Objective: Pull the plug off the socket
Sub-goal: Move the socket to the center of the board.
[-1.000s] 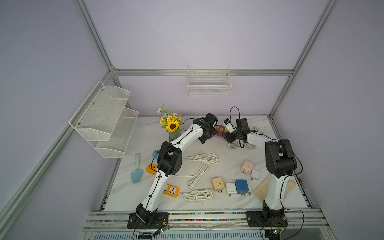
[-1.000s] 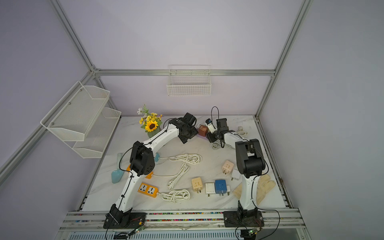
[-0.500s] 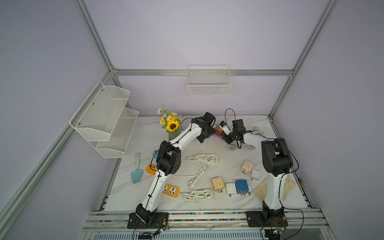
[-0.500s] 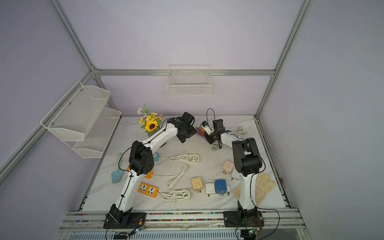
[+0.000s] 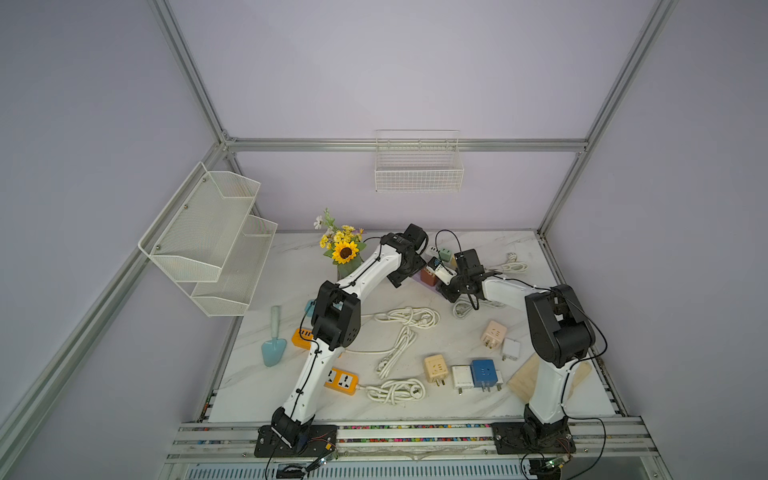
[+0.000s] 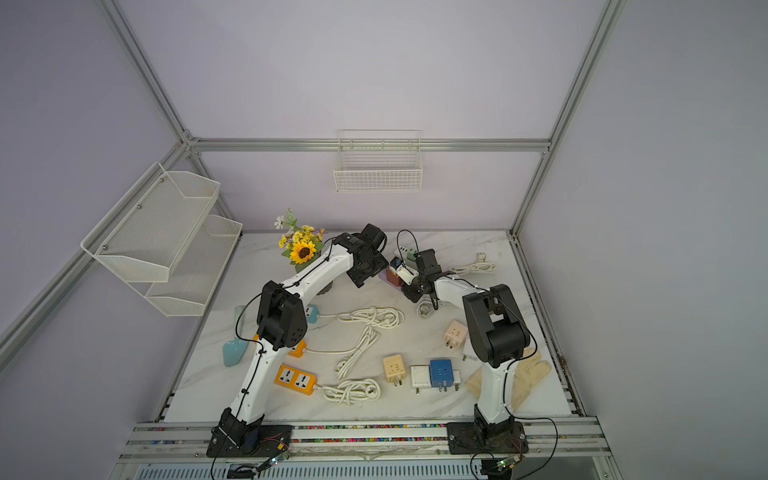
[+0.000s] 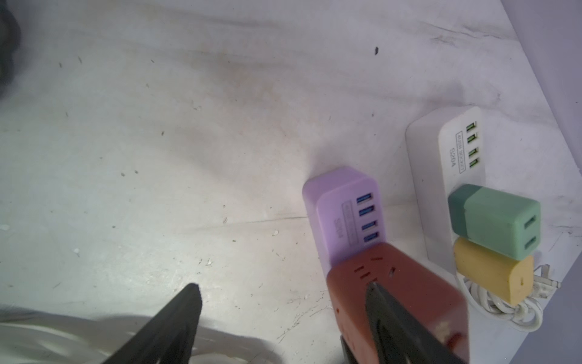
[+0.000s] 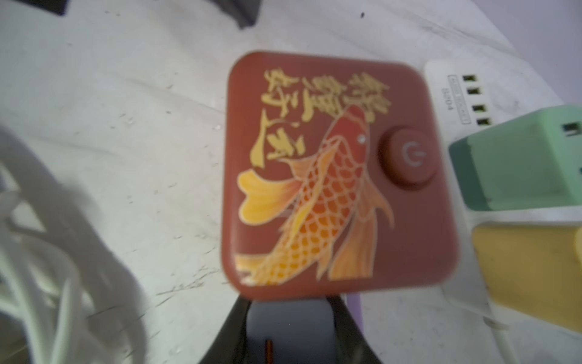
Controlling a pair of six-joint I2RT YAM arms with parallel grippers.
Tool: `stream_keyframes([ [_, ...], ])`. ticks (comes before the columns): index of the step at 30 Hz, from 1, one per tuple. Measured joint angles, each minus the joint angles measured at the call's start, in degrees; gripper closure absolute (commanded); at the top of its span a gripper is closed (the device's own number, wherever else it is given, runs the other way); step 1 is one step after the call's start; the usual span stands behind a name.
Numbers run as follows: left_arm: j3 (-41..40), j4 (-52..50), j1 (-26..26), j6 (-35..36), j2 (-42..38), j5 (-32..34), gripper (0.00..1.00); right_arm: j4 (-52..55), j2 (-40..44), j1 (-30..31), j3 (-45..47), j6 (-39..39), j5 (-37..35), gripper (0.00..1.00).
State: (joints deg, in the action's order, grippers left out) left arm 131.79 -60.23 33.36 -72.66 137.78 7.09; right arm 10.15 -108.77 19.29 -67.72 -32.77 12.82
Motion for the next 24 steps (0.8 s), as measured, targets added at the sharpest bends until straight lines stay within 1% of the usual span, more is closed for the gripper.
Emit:
stream_keyframes([
  [6,0.0,-0.9,-0.2,-3.0,0.0,0.9,0.16,0.8,6.6,3.4,6.7,0.0,2.2,0.76],
  [10,-0.2,-0.8,-0.2,-5.7,0.0,0.3,0.16,0.8,9.4,4.7,9.9,0.3,2.6,0.76],
  [12,-0.9,-0.7,-0.2,-6.8,0.0,-0.1,0.17,0.5,9.9,4.9,10.8,0.5,2.8,0.76],
  [18,-7.6,-1.3,-0.2,-10.9,-0.6,-0.5,0.21,-0.1,10.0,5.1,11.7,0.7,3.3,0.76],
  [24,-8.4,-1.5,0.0,-13.7,-0.6,-1.8,0.25,-0.5,10.0,5.4,12.4,0.7,3.4,0.76],
])
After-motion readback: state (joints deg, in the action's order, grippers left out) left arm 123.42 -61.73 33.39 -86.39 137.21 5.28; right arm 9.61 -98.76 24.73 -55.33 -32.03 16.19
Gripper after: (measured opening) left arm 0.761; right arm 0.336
